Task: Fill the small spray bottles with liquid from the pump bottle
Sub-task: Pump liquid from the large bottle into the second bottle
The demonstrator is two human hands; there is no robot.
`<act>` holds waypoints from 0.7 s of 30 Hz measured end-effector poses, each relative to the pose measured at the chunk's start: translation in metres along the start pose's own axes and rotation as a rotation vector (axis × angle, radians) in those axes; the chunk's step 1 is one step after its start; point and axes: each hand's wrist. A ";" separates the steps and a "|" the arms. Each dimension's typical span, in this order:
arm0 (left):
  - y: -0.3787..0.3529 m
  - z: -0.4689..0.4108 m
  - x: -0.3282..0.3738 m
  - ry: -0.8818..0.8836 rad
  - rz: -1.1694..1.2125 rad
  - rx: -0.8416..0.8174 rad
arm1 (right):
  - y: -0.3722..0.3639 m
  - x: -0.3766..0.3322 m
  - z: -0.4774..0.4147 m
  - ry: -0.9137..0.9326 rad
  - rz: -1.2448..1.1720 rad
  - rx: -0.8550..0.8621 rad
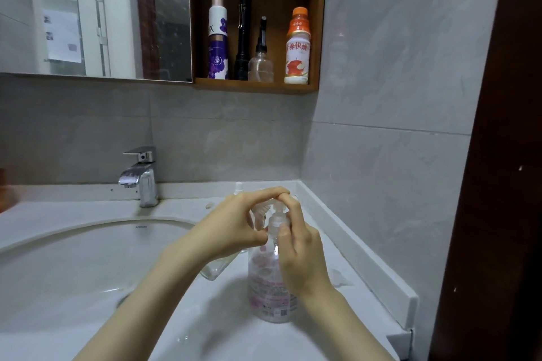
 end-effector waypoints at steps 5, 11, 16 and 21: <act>0.000 -0.001 0.002 -0.027 0.015 0.013 | 0.000 0.003 -0.002 -0.007 0.013 0.009; -0.002 -0.001 -0.001 -0.044 0.023 0.030 | -0.001 0.004 -0.002 -0.002 -0.004 0.032; -0.004 -0.003 -0.007 -0.039 -0.013 0.035 | -0.003 0.005 -0.003 -0.013 -0.046 0.054; -0.003 -0.006 -0.006 -0.036 -0.041 0.036 | -0.001 0.005 -0.004 0.004 0.001 0.034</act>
Point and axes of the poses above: each hand's wrist, its own z-axis away from the middle knuckle, its own y-axis out of the back of the hand, x = y × z, and after that the axes turned 14 degrees about y, right-handed
